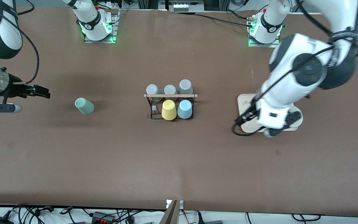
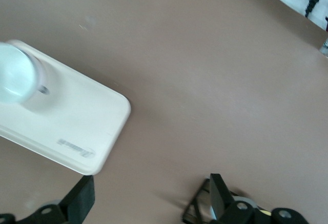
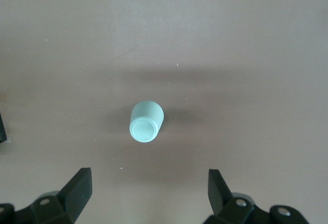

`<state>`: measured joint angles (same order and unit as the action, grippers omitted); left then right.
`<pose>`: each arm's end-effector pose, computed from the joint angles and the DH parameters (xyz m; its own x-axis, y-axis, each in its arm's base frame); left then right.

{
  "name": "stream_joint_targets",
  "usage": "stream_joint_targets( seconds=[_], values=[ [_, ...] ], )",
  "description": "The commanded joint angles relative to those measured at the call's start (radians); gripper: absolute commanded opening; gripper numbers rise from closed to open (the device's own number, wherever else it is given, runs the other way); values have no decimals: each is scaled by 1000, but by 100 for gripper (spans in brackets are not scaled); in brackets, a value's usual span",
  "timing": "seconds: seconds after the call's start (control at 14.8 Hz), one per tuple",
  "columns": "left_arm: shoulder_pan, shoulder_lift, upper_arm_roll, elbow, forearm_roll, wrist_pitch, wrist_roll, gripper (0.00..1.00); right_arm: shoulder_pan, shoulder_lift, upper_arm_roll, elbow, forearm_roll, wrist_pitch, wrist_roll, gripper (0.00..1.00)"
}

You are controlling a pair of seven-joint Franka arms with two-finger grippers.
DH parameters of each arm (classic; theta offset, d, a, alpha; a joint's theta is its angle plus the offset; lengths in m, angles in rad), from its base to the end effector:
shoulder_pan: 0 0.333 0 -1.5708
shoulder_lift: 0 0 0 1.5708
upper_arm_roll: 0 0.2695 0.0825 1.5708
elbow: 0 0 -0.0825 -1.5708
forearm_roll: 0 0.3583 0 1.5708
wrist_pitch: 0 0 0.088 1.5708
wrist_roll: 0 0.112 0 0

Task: Hang scattered cups on rack with three cups
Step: 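Withdraw the left gripper while the right gripper reaches the mint cup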

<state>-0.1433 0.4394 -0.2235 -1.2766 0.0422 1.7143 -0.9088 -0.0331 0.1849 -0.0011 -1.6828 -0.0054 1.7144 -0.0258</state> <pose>0.6099 -0.2023 0.4647 0.8486 0.5278 -0.0364 0.5290 -0.8478 0.0389 0.5669 -0.0199 0.4327 0.9882 -0.0072 -0.1528 -0.0071 -1.0000 0.0014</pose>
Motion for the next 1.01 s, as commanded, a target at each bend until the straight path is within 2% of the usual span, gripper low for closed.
stream_joint_targets(
  seconds=[0.0,0.13,0.67,0.81,0.94],
  values=[
    [80,-63,-17,-35,4,-47,143,100,31,25,3,0,-10,8,-2,100],
    [140,-106,-17,-47,4,-65,265,100,39,48,3,-32,-10,65,0,100],
    [333,-221,-17,-53,-35,-200,801,100,42,73,3,-382,-10,465,0,100],
    [364,-240,-17,-53,-35,-223,908,100,45,103,3,-411,-10,514,0,100],
    [384,-258,-17,-52,-35,-225,936,100,52,128,3,-411,-8,536,12,100]
  ],
)
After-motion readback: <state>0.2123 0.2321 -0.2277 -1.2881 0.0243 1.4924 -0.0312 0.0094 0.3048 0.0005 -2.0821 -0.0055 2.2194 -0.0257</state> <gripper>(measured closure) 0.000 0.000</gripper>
